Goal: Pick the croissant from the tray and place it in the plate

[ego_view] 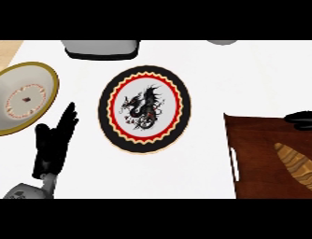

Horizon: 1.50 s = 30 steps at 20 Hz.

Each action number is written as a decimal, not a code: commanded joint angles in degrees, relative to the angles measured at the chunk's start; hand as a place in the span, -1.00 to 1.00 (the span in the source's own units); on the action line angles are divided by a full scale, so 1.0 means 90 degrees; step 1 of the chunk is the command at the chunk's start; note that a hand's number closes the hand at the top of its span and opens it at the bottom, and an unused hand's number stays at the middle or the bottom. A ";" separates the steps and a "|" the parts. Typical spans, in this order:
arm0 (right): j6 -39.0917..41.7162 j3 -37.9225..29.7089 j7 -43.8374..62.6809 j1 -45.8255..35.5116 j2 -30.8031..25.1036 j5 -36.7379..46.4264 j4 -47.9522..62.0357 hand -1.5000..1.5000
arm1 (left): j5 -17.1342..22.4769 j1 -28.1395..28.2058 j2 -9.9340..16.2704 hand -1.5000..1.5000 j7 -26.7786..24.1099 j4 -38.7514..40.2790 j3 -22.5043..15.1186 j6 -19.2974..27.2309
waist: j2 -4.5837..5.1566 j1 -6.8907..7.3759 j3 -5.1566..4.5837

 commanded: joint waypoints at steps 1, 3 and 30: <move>0.0373 0.0285 -0.1764 -0.0299 -0.0584 0.1106 0.0368 -1.00 | -0.0061 -0.0132 -0.0064 0.00 0.0009 0.0098 -0.0032 -0.0032 | 0.0000 0.0022 -0.0017; -0.0133 0.0610 -0.1988 -0.0340 -0.0599 0.1609 0.0564 -1.00 | -0.0027 -0.0019 0.0002 0.00 -0.0055 0.0054 0.0034 -0.0094 | 0.0000 0.0101 -0.0021; -0.1813 0.2707 -0.2708 -0.1736 0.0157 0.4229 0.3108 -1.00 | -0.0474 -0.0016 -0.0332 0.00 0.0100 0.0110 0.0288 -0.0062 | -0.0062 -0.0102 -0.0045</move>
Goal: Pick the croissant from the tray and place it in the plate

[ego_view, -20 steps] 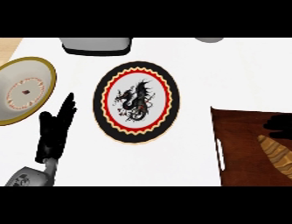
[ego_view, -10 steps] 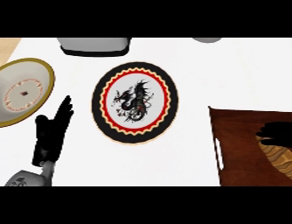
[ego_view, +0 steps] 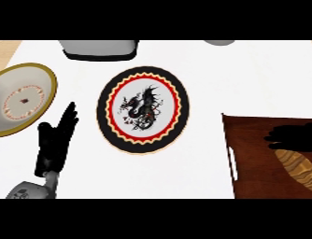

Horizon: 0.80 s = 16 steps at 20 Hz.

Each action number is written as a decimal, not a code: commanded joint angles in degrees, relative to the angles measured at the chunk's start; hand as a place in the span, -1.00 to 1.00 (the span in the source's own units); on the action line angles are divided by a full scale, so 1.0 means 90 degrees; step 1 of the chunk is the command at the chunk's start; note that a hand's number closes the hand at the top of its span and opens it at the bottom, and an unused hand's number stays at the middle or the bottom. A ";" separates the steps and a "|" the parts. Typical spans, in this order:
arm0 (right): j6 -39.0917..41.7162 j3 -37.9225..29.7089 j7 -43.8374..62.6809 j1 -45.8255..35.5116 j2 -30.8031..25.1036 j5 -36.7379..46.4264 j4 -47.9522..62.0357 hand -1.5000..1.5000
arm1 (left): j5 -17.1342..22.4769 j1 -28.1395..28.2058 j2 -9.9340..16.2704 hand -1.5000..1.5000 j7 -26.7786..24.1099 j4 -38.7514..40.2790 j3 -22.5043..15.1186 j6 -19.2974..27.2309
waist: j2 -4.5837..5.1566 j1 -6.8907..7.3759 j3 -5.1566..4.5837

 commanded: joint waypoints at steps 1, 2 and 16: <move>0.0011 0.0114 -0.1332 0.0062 0.0035 0.0178 0.0496 -1.00 | -0.0192 0.0195 -0.0188 0.00 -0.0029 -0.0130 -0.0131 0.0142 | -0.0013 -0.0040 0.0001; 0.0200 0.0053 -0.1094 -0.0052 0.0127 0.0131 0.0278 -1.00 | -0.0004 -0.0133 -0.0041 0.00 0.0071 0.0168 0.0148 -0.0158 | -0.0017 -0.0089 -0.0004; -0.0474 0.0244 -0.1378 -0.0299 0.0732 0.0495 0.0870 1.00 | -0.0230 -0.0020 -0.0113 0.00 -0.0017 0.0180 0.0296 -0.0321 | -0.0021 -0.0100 -0.0004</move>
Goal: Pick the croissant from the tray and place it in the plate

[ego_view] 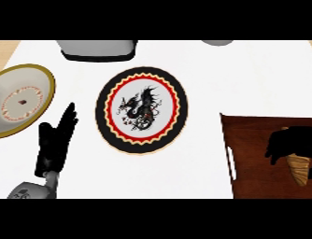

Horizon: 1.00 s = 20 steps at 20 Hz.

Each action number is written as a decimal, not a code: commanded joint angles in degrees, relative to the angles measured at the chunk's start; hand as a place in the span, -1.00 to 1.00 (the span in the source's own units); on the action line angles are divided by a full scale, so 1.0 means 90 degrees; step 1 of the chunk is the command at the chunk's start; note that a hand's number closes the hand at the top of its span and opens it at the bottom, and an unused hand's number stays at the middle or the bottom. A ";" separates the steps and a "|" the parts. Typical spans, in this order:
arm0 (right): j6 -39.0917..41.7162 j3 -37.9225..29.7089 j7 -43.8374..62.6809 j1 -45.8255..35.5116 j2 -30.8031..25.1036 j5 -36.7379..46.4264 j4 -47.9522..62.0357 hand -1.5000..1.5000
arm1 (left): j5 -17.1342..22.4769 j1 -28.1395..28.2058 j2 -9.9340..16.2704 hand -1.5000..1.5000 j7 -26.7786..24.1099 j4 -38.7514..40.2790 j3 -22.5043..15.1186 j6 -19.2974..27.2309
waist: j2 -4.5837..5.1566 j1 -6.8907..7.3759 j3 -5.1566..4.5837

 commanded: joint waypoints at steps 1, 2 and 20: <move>-0.0360 -0.0127 -0.1468 0.0053 -0.0062 -0.0064 0.0227 1.00 | 0.0035 -0.0016 0.0036 0.00 -0.0102 0.0155 0.0152 -0.0153 | 0.0012 -0.0028 0.0018; -0.0237 -0.0168 -0.1477 -0.0152 0.0060 -0.0091 0.0439 1.00 | 0.0002 -0.0343 0.0019 0.00 0.0038 0.0251 0.0198 -0.0144 | 0.0025 -0.0013 0.0020; -0.1055 -0.1432 0.5576 -0.0908 0.3789 -0.0789 -0.0190 1.00 | -0.0075 0.0075 0.0030 0.00 0.0173 -0.0087 0.0096 -0.0172 | -0.0244 0.0032 -0.0041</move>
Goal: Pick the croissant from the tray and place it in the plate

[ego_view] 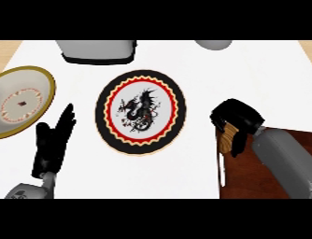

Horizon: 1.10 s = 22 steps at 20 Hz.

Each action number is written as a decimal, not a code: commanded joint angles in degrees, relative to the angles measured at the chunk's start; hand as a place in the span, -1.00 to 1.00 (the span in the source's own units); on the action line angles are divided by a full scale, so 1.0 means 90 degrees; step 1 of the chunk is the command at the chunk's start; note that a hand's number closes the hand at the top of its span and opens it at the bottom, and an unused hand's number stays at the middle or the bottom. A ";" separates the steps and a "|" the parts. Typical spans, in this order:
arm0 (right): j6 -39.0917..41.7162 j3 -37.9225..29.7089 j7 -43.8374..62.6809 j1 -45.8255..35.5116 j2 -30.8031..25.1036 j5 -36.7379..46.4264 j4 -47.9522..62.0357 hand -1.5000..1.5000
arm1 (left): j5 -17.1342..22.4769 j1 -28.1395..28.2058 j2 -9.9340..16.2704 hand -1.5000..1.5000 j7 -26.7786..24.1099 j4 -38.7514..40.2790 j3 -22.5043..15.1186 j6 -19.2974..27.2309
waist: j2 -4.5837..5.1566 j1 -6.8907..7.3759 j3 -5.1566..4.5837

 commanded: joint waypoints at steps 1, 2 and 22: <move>-0.0849 -0.0392 0.1844 -0.0427 0.1228 -0.0025 -0.0193 1.00 | 0.0005 0.0042 -0.0035 0.00 0.0012 0.0044 -0.0028 -0.0005 | -0.0040 0.0067 0.0074; -0.0947 -0.0352 0.2157 -0.0436 0.1490 0.0038 -0.0280 1.00 | 0.0001 0.0026 -0.0063 0.00 0.0007 0.0037 -0.0046 -0.0001 | -0.0056 0.0049 0.0074; -0.3262 0.1379 1.1106 -0.3453 0.2513 0.2071 -0.0469 1.00 | -0.0141 -0.0471 -0.0116 0.00 0.0228 -0.0046 -0.0118 -0.0084 | 0.0195 0.0407 0.0125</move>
